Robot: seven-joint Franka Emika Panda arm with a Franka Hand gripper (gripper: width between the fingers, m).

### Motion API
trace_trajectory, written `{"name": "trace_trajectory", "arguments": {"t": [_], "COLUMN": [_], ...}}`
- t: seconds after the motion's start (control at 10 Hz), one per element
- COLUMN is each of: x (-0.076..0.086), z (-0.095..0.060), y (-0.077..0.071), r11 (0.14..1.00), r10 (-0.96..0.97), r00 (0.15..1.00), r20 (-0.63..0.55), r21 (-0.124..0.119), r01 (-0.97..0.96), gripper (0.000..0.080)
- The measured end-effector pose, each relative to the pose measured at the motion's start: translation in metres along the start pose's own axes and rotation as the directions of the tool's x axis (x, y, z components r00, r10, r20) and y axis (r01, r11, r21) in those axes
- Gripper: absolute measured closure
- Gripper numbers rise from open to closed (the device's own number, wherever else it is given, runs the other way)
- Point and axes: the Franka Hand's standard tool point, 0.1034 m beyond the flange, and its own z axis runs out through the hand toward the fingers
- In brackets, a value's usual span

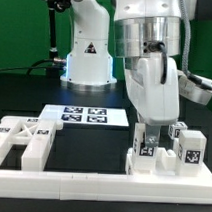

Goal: Assemble chair

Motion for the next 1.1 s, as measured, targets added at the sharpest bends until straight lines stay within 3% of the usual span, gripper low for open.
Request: {"name": "trace_trajectory", "arguments": {"t": [0.1, 0.2, 0.4, 0.6, 0.7, 0.9, 1.0, 1.1], "x": [0.0056, 0.01, 0.0078, 0.0091, 0.0096, 0.0075, 0.0077, 0.0086], "z": [-0.0015, -0.0022, -0.001, -0.0014, -0.001, 0.0017, 0.002, 0.0019], "y": [-0.0021, -0.0027, -0.0002, -0.0009, -0.0013, -0.0052, -0.0051, -0.0053], "r11": [0.97, 0.905, 0.786, 0.695, 0.592, 0.228, 0.295, 0.293], "r10": [-0.241, -0.425, -0.618, -0.719, -0.806, -0.973, -0.955, -0.956], "r00": [0.97, 0.905, 0.786, 0.695, 0.592, 0.229, 0.296, 0.293], "r20": [-0.001, 0.003, 0.013, 0.01, 0.007, 0.007, 0.004, 0.003], "r21": [0.004, 0.002, -0.003, 0.0, -0.008, -0.048, -0.044, -0.046], "r01": [0.241, 0.425, 0.618, 0.719, 0.806, 0.972, 0.954, 0.955], "gripper": [0.0441, 0.0255, 0.0156, 0.0151, 0.0151, 0.015, 0.015, 0.0269]}}
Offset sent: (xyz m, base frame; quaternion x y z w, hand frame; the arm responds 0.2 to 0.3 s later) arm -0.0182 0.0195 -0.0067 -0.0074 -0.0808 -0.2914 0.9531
